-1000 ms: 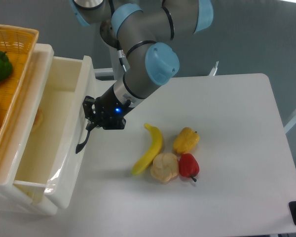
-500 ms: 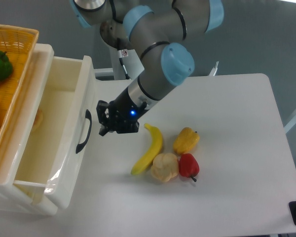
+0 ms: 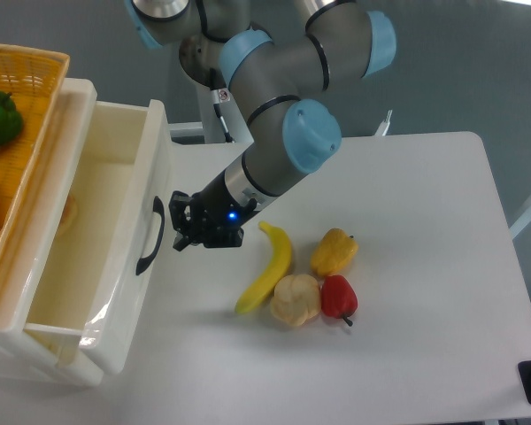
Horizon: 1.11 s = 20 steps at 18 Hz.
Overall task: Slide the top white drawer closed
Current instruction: 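Keep pushing the drawer front until it sits flush with the cabinet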
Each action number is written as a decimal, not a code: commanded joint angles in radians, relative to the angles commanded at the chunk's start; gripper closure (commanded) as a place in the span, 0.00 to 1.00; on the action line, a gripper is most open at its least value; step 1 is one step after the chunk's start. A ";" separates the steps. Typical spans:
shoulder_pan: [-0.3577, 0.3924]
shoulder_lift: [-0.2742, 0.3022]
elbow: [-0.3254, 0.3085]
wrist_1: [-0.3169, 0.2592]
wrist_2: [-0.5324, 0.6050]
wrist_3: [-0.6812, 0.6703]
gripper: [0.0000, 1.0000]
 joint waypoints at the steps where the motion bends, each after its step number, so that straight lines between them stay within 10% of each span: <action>1: -0.009 -0.002 0.000 -0.002 0.000 0.000 0.90; 20: -0.064 0.011 -0.005 -0.002 0.003 -0.018 0.90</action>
